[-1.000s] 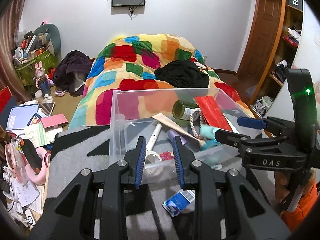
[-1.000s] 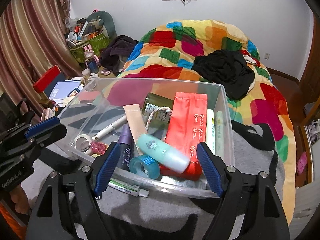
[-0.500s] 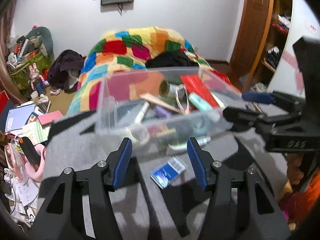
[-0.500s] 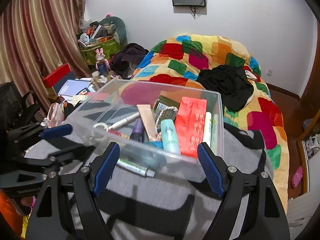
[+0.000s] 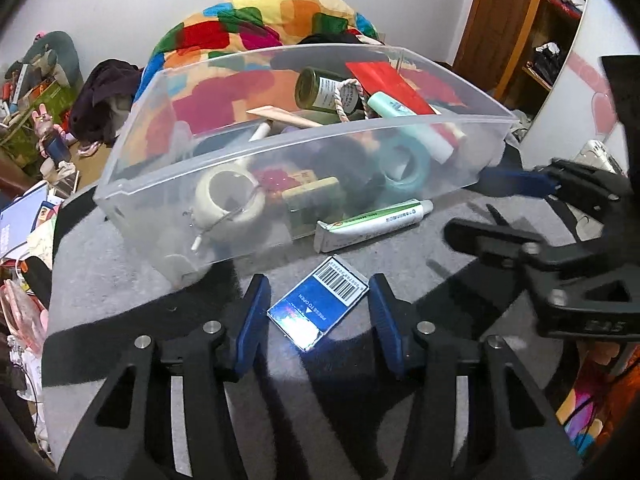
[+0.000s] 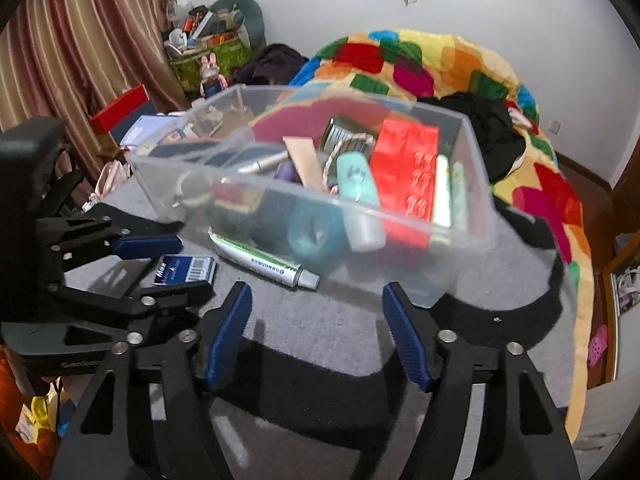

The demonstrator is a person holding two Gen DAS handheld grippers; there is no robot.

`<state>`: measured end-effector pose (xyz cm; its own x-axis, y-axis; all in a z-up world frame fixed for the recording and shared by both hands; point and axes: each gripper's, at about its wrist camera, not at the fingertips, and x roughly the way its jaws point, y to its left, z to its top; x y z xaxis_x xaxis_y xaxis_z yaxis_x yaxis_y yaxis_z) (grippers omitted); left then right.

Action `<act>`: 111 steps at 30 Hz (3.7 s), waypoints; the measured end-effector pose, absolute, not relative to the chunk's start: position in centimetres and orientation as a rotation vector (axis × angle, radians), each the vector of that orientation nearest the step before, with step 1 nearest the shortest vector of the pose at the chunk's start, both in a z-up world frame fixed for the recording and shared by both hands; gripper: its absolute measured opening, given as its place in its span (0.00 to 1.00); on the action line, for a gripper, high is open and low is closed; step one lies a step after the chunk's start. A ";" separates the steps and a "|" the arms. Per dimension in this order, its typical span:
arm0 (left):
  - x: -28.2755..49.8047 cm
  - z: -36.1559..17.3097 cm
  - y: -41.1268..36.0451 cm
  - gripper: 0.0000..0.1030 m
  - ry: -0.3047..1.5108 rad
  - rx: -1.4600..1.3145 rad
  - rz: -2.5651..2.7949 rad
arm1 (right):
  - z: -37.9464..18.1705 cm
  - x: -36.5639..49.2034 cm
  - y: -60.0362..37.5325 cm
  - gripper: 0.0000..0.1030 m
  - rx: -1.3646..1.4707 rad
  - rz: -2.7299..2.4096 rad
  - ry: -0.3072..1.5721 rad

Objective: Organize objects
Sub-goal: 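Grasp the blue card with the left tool while the right tool grasps the white tube, then carry the blue card and white tube into the clear box and release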

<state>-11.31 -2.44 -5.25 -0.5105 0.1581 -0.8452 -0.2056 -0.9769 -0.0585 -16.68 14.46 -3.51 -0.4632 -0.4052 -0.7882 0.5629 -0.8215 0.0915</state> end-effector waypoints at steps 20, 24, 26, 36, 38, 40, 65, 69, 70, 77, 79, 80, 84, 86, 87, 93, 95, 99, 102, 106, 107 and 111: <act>-10.9 -4.5 -6.6 0.49 -0.100 -1.431 2.688 | -4.4 -15.2 10.5 0.34 1.133 -2.052 0.364; -10.1 -4.6 -6.7 0.49 -0.074 -1.433 2.688 | -3.9 -14.4 10.7 0.34 1.110 -2.041 0.383; -9.5 -4.7 -6.7 0.49 -0.064 -1.433 2.682 | -3.9 -14.8 10.6 0.34 1.114 -2.066 0.392; -6.8 -4.7 -5.9 0.49 0.037 -1.346 2.611 | -4.6 -16.8 7.7 0.38 1.155 -2.035 0.463; -6.6 -4.8 -5.5 0.49 0.059 -1.340 2.607 | -4.9 -17.2 7.3 0.38 1.168 -2.013 0.451; -6.5 -5.0 -5.3 0.49 0.071 -1.335 2.610 | -5.1 -17.2 7.0 0.34 1.175 -2.005 0.440; -6.0 0.2 -5.1 0.49 -0.027 -1.149 2.739 | -0.5 -12.6 13.4 0.14 1.037 -2.088 0.184; -6.5 1.6 -5.0 0.49 -0.036 -1.095 2.770 | 1.7 -12.5 14.1 0.14 0.959 -2.129 0.142; -6.7 1.8 -4.9 0.49 -0.041 -1.085 2.775 | 2.2 -12.6 14.3 0.14 0.940 -2.142 0.130; -8.4 2.7 -5.3 0.49 -0.074 -1.048 2.813 | 4.0 -14.0 15.0 0.14 0.908 -2.205 0.049; -9.1 2.8 -5.4 0.49 -0.081 -1.047 2.822 | 4.1 -14.7 15.1 0.14 0.911 -2.233 0.044; -9.4 2.8 -5.5 0.49 -0.085 -1.048 2.825 | 4.0 -15.2 15.1 0.14 0.916 -2.244 0.046; -11.0 2.8 -5.7 0.49 -0.101 -1.066 2.836 | 3.2 -17.1 14.4 0.14 0.950 -2.267 0.063; -11.8 2.6 -5.8 0.49 -0.098 -1.083 2.839 | 2.6 -18.1 14.1 0.14 0.972 -2.261 0.059; -12.2 2.5 -5.8 0.49 -0.096 -1.092 2.841 | 2.3 -18.6 13.8 0.14 0.986 -2.254 0.055; -14.0 1.3 -6.2 0.49 -0.125 -1.167 2.820 | 0.3 -20.7 11.9 0.14 1.062 -2.214 0.070; -14.2 0.9 -6.2 0.49 -0.136 -1.191 2.799 | 0.1 -20.7 11.8 0.14 1.068 -2.213 0.067; -14.0 0.7 -5.8 0.50 -0.126 -1.190 2.792 | 0.2 -20.9 12.3 0.25 1.085 -2.199 0.055; -13.5 1.1 -5.5 0.50 -0.117 -1.170 2.794 | 0.6 -20.2 12.7 0.26 1.067 -2.205 0.067; -12.4 2.0 -5.2 0.53 -0.099 -1.129 2.815 | 1.5 -19.0 13.0 0.28 1.029 -2.219 0.093; -12.1 2.2 -5.1 0.54 -0.095 -1.116 2.823 | 1.8 -18.7 13.0 0.28 1.019 -2.224 0.098; -10.8 3.3 -5.0 0.61 -0.082 -1.049 2.869 | 2.9 -17.1 13.6 0.41 0.960 -2.266 0.124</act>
